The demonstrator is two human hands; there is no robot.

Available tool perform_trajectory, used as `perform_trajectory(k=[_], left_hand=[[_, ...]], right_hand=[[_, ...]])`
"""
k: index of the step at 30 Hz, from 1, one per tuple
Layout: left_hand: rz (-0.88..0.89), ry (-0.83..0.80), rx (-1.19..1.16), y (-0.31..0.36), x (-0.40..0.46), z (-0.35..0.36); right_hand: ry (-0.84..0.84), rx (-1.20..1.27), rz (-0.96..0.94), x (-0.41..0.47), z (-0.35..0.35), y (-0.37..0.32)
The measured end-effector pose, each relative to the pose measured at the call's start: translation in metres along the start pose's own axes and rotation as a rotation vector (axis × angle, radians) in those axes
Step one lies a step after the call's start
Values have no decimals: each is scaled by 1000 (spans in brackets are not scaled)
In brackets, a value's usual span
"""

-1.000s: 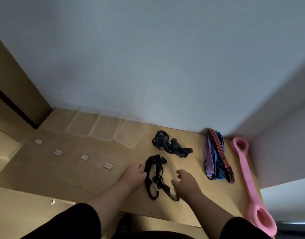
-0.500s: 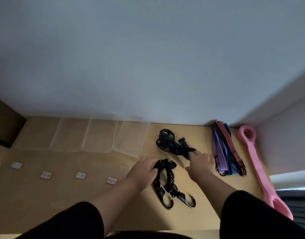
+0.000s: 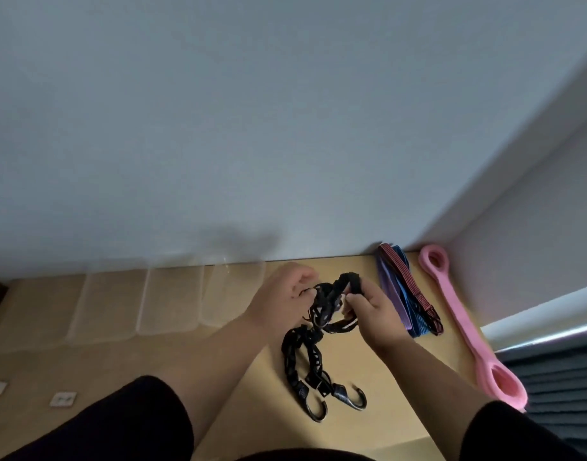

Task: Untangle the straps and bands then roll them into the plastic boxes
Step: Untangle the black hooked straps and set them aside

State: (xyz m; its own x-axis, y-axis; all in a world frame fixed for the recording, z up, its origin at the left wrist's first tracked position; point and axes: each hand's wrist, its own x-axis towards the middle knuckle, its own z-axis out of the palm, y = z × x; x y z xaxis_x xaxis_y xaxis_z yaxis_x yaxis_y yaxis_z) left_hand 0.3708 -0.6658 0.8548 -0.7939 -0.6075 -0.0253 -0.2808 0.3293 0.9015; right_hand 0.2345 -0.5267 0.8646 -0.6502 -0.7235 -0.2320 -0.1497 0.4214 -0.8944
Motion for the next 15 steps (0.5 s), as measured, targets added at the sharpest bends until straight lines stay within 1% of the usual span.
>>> perform_trajectory(k=[2, 4, 5, 9, 10, 12, 15], left_hand=[[6, -125, 54, 15, 10, -1], [-33, -242, 69, 24, 14, 6], [-34, -265, 42, 27, 13, 10], [18, -207, -62, 32, 4, 23], [16, -222, -81, 35, 0, 26], [11, -303, -96, 46, -7, 30], [47, -397, -130, 65, -12, 34]], right_hand=[[25, 145, -64, -7, -7, -22], [68, 296, -104, -12, -14, -43], [86, 364, -129, -16, -17, -55], [126, 599, -219, -31, -31, -94], [134, 664, -231, -36, -35, -102], [159, 796, -240, -44, -44, -117], [214, 888, -273, -56, -58, -133]])
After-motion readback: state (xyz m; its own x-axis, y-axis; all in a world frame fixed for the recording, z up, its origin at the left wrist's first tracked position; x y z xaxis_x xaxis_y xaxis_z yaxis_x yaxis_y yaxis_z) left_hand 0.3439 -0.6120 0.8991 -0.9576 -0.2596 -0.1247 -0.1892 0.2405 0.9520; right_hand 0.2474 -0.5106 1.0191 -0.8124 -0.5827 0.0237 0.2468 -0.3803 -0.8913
